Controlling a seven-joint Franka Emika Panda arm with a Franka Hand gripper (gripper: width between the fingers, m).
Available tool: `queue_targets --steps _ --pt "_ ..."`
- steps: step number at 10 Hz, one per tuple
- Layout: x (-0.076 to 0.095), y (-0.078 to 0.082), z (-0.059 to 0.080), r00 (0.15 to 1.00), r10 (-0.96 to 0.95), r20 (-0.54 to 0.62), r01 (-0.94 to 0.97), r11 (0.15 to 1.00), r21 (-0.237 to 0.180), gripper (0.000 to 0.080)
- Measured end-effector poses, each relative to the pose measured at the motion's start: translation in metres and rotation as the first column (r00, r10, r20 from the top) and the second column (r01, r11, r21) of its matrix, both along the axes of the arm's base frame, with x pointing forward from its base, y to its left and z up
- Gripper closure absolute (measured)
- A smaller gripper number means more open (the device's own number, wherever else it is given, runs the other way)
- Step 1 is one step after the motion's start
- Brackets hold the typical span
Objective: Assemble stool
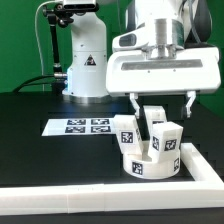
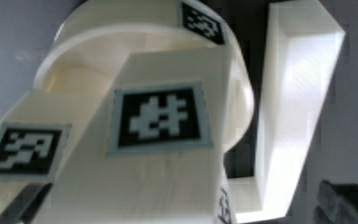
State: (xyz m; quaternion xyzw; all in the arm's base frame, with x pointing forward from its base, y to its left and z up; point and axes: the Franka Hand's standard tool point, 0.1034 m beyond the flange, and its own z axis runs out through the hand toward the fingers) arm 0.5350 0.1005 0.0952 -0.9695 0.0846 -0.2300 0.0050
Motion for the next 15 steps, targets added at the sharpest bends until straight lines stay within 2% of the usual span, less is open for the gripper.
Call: queue_targets --steps 2,4,13,14,15 --pt "0.002 -0.001 0.012 1.0 -0.001 -0.012 0.001 1.0 0.017 0.015" --pt "0.004 -0.004 0.018 1.0 -0.002 -0.021 0.002 1.0 0.023 0.015" --pt "0.003 -0.003 0.015 0.999 -0.001 -0.047 0.002 1.0 0.027 0.015" --pt "0.001 -0.001 0.012 0.998 0.012 -0.064 -0.011 1.0 0.024 0.015" --pt "-0.004 0.002 0.008 0.987 0.025 -0.156 -0.018 0.999 0.044 0.015"
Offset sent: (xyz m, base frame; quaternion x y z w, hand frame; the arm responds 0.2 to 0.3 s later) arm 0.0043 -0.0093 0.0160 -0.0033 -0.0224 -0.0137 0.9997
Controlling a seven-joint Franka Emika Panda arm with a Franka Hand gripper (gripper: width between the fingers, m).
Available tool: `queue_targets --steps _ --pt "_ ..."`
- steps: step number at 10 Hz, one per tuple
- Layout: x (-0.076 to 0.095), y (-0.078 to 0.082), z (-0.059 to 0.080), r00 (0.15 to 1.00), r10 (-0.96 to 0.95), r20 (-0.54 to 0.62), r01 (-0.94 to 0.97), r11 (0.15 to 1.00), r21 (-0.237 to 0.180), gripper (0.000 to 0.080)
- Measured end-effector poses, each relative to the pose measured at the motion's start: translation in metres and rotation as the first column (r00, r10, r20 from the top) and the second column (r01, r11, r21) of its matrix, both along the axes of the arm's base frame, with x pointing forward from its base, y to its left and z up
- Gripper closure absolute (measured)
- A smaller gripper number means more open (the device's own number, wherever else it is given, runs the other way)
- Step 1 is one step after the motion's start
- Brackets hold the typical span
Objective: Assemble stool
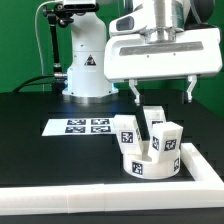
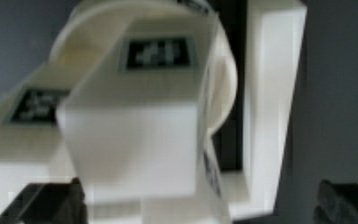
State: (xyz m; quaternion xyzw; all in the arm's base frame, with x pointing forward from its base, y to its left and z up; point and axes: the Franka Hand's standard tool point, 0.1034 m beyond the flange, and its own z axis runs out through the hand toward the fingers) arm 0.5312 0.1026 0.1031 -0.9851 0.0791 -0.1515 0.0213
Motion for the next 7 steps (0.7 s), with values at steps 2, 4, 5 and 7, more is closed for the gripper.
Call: queue_targets --steps 2,4,5,7 --pt "0.0038 -0.0009 0.0049 0.993 0.006 -0.115 -0.003 1.0 0.028 0.015" --pt "-0.0014 -0.0034 0.0048 0.959 0.006 -0.282 0.012 0.998 0.064 0.015" --pt "0.0009 -0.0045 0.0049 0.952 0.005 -0.307 0.017 0.998 0.069 0.015" --pt "0.0007 -0.0048 0.0051 0.947 0.084 -0.31 -0.079 0.996 0.029 0.015"
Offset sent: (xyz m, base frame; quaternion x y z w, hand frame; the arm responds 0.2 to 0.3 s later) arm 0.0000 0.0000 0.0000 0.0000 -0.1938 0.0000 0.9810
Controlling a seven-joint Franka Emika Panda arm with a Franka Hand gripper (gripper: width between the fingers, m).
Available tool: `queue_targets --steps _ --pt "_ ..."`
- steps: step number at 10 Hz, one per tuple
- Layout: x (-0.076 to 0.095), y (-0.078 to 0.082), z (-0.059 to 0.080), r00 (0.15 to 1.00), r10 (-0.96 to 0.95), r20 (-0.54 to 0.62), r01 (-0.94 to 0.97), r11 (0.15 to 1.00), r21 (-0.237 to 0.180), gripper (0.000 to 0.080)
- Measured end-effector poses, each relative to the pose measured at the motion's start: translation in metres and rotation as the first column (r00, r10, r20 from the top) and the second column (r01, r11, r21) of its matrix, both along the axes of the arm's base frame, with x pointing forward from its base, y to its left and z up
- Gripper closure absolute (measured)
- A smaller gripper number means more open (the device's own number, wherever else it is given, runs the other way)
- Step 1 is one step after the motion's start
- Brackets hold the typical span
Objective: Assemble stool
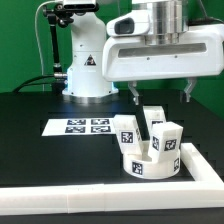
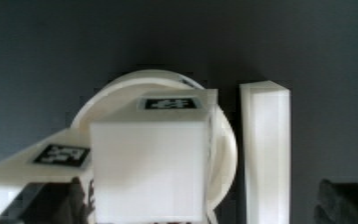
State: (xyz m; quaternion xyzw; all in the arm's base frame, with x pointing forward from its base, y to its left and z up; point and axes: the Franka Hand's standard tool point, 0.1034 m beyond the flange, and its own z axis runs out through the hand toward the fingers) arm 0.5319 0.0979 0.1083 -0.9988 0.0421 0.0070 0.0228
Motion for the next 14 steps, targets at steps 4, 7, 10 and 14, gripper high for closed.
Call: queue_targets --steps 4,7,10,14 --pt "0.001 0.002 -0.002 0.947 0.321 -0.007 -0.321 0.947 -0.029 0.015" --pt "0.002 -0.002 -0.002 0.857 0.515 -0.006 -0.515 0.856 -0.043 0.015" --pt "0.006 -0.001 -0.002 0.631 0.776 -0.008 -0.773 0.628 -0.084 0.015" --pt "0.006 -0.008 -0.002 0.435 0.9 -0.036 -0.898 0.43 -0.09 0.015"
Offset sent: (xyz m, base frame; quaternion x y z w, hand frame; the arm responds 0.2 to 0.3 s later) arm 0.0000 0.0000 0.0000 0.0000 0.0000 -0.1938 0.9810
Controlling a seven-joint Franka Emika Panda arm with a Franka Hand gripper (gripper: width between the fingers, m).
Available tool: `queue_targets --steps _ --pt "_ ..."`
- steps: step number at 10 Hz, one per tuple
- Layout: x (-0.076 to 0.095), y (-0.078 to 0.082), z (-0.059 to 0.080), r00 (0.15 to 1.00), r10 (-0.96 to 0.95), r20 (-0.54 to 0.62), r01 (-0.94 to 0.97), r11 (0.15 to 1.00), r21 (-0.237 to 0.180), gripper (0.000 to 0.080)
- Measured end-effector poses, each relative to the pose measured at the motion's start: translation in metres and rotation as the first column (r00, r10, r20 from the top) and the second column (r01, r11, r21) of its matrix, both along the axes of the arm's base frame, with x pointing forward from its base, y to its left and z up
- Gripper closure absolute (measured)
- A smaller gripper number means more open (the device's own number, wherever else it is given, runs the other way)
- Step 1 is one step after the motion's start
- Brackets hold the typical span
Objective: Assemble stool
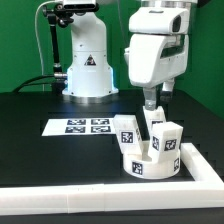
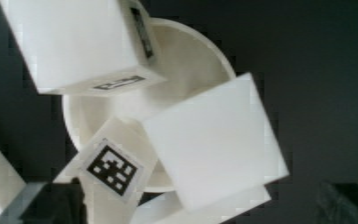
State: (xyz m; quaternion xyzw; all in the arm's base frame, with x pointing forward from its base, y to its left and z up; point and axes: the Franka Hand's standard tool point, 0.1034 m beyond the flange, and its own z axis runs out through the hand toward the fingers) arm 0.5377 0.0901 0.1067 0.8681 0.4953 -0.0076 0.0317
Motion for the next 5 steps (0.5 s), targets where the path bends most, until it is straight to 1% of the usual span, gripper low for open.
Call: queue_targets --steps 1,2,5 --pt "0.0 -0.003 0.0 0.997 0.081 -0.005 -0.081 0.997 -0.012 0.015" --pt "0.0 -0.003 -0.001 0.993 0.114 -0.003 -0.114 0.993 -0.017 0.015" --pt "-0.011 0.001 -0.01 0.99 0.137 -0.015 -0.137 0.99 -0.021 0.015"
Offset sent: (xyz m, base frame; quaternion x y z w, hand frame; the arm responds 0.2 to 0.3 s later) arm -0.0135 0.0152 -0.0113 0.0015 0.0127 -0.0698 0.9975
